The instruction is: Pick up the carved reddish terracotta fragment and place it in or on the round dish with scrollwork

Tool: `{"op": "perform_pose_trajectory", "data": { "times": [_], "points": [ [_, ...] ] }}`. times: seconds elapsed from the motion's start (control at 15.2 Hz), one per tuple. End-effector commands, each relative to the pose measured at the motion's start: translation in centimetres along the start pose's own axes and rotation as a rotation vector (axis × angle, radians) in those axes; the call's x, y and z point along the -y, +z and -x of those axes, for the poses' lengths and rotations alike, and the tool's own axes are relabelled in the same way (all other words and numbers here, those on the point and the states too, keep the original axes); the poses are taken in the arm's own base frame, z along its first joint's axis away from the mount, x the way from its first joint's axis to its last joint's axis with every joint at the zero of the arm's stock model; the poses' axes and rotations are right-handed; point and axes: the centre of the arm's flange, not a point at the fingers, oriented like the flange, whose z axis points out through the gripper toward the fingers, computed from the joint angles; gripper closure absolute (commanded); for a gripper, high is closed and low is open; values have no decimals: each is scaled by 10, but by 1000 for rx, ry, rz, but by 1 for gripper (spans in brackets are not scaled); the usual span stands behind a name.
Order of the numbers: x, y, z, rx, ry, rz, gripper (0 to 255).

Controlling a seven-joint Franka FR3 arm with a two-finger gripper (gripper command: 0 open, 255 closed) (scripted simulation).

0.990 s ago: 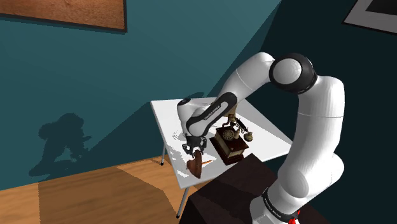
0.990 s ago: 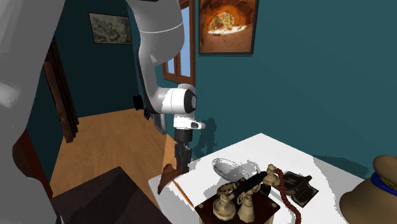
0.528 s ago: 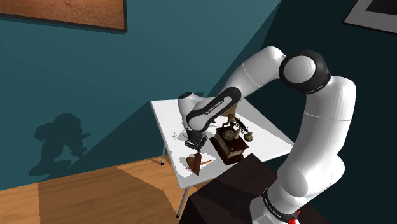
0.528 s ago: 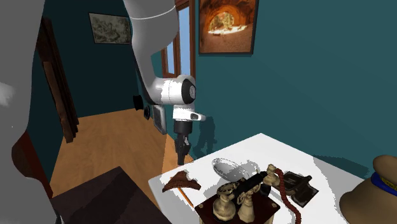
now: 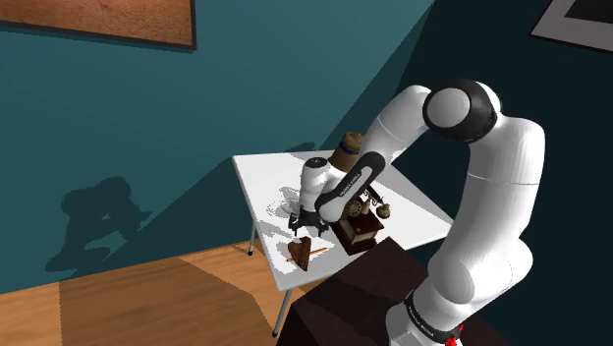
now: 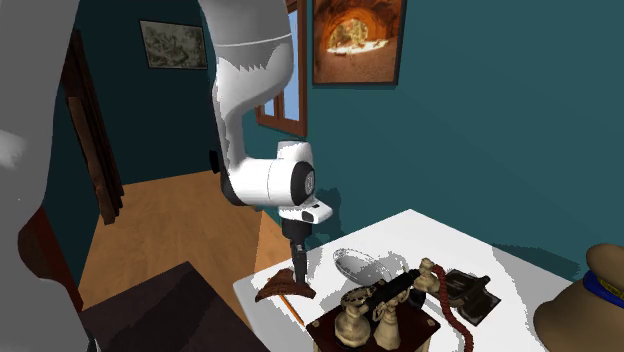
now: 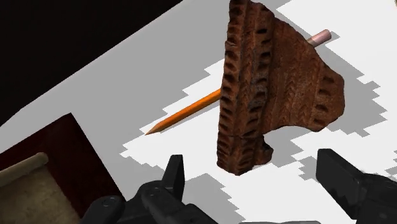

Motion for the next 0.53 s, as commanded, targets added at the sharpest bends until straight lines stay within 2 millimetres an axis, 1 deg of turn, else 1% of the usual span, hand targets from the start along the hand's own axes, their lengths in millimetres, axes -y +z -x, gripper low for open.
{"op": "perform_pose_trajectory", "data": {
  "times": [0.0,0.46],
  "points": [
    [-7,11,-1,-28,56,-59,0],
    [-5,45,-2,-28,56,-59,0]
  ]
}}
